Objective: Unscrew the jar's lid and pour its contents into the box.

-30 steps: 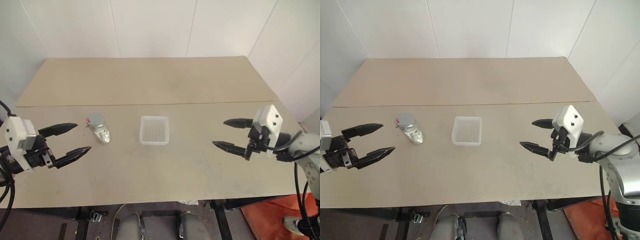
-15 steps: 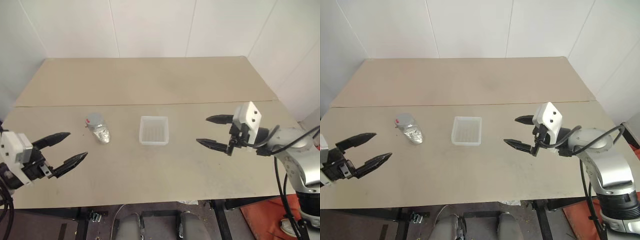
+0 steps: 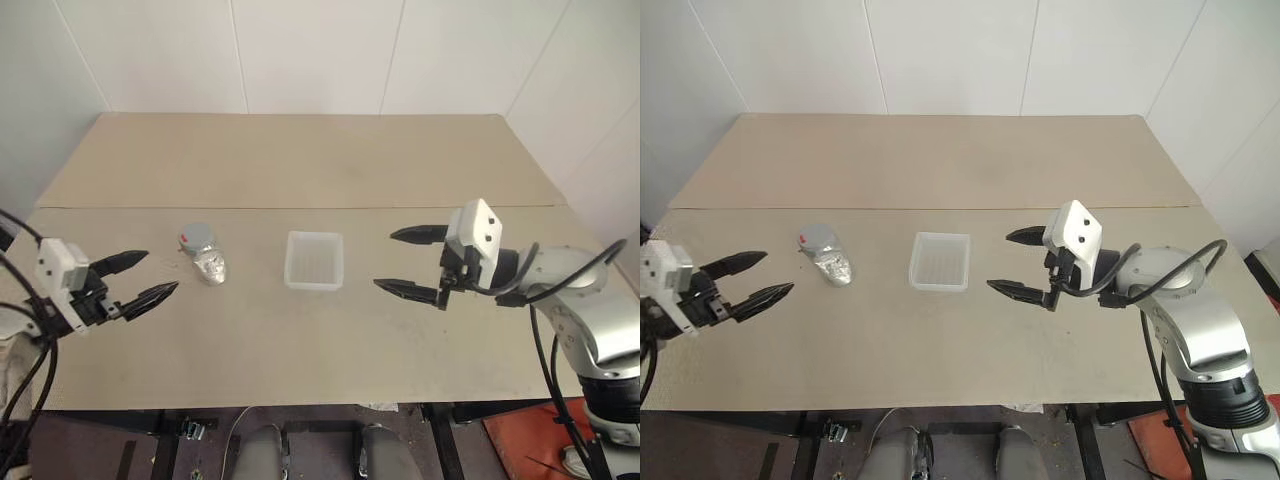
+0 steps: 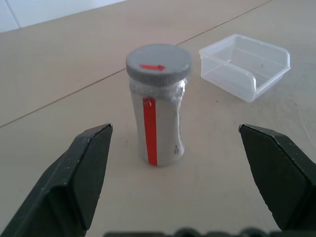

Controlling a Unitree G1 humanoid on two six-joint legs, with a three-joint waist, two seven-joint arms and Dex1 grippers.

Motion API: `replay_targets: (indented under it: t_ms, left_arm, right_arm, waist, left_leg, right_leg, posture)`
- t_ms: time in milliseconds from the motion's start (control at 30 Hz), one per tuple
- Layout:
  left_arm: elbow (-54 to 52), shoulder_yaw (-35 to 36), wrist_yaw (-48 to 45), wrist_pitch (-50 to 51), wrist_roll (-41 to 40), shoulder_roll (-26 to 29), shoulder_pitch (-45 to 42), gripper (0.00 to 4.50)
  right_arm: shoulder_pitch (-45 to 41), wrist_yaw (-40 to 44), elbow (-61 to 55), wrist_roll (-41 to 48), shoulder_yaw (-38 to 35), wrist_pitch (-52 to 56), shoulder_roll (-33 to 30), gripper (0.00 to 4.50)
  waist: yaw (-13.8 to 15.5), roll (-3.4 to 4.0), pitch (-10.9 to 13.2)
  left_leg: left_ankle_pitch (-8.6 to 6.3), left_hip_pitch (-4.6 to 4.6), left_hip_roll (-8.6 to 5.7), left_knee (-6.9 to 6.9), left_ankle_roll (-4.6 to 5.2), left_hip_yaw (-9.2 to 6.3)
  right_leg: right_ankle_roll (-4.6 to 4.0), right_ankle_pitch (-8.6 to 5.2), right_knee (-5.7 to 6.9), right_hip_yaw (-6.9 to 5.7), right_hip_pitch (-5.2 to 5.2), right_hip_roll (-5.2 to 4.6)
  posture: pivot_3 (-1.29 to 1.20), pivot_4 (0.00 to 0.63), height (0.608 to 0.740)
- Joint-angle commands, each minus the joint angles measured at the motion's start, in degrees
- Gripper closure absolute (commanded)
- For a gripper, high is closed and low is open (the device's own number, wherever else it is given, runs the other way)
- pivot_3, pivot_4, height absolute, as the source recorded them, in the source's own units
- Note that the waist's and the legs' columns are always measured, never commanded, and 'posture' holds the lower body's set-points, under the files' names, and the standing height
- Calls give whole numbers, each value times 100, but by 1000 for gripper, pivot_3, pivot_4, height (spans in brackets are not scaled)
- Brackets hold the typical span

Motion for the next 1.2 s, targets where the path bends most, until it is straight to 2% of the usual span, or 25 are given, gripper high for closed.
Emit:
replay_targets:
  t_ms: [33, 300, 533, 700, 800, 1000, 1100, 1200]
  left_arm:
    - [443, -310, -204, -306, 186, 51, -522, 44]
    - [1537, -877, -205, -1011, 716, -143, -1391, 44]
    - [2272, -1103, 159, -1229, 913, -719, -2146, 44]
    - [2725, -1252, 153, -1535, 1112, -887, -2414, 44]
    - [2955, -1209, 265, -1695, 1130, -986, -2545, 629]
    - [2903, -1093, 502, -1796, 973, -1230, -2662, 2494]
    - [2118, -1152, 738, -1416, 864, -1387, -2621, 2517]
    - [760, -1463, 832, -394, 666, -1402, -2625, 2517]
  right_arm:
    - [-6, -82, -307, 126, -211, 25, -33, 0]
    - [39, -164, -564, 267, -428, 101, -125, 0]
    - [95, -177, -682, 309, -474, 61, -178, 0]
    - [-63, -252, -709, 362, -542, 90, -197, 0]
    - [-137, -337, -722, 481, -629, 138, -160, 0]
    - [-108, -556, -776, 586, -652, 166, -28, 0]
    - [-312, -739, -763, 621, -430, 231, 203, 0]
    - [-924, -973, -585, 651, 128, 453, 803, 0]
  waist:
    - [0, 0, 0]
    - [-8, -1, 0]
    - [15, -3, -1]
    - [-16, -4, -1]
    - [-31, -5, -1]
    - [-11, -6, -1]
    - [-7, -9, 1]
    - [-49, -9, 1]
  left_leg:
    - [0, -1, 0, 1, 0, 0]
    - [0, -3, -1, 1, 0, 1]
    - [0, -8, -4, 9, 1, -4]
    - [0, -12, -5, 11, 2, -6]
    - [0, -12, -4, 10, 2, -7]
    - [0, -15, -4, 11, 2, -8]
    - [0, -19, -4, 14, 2, -10]
    - [1, -27, -2, 24, 2, -14]
  right_leg:
    - [0, 0, 0, -2, 0, 0]
    - [2, 0, 1, -2, 0, 0]
    - [5, 3, 2, -5, 4, 0]
    - [9, 5, 0, -5, 4, 1]
    - [9, 5, 3, -5, 1, 1]
    - [10, 5, 1, -6, 2, 0]
    - [12, 6, 2, -7, 2, 1]
    - [15, 10, 8, -5, -3, 2]
  posture:
    - [0, 150, 740]
    - [0, 150, 740]
    - [0, 150, 740]
    - [0, 150, 740]
    - [0, 150, 740]
    - [0, 150, 740]
    - [0, 150, 740]
    - [0, 150, 740]
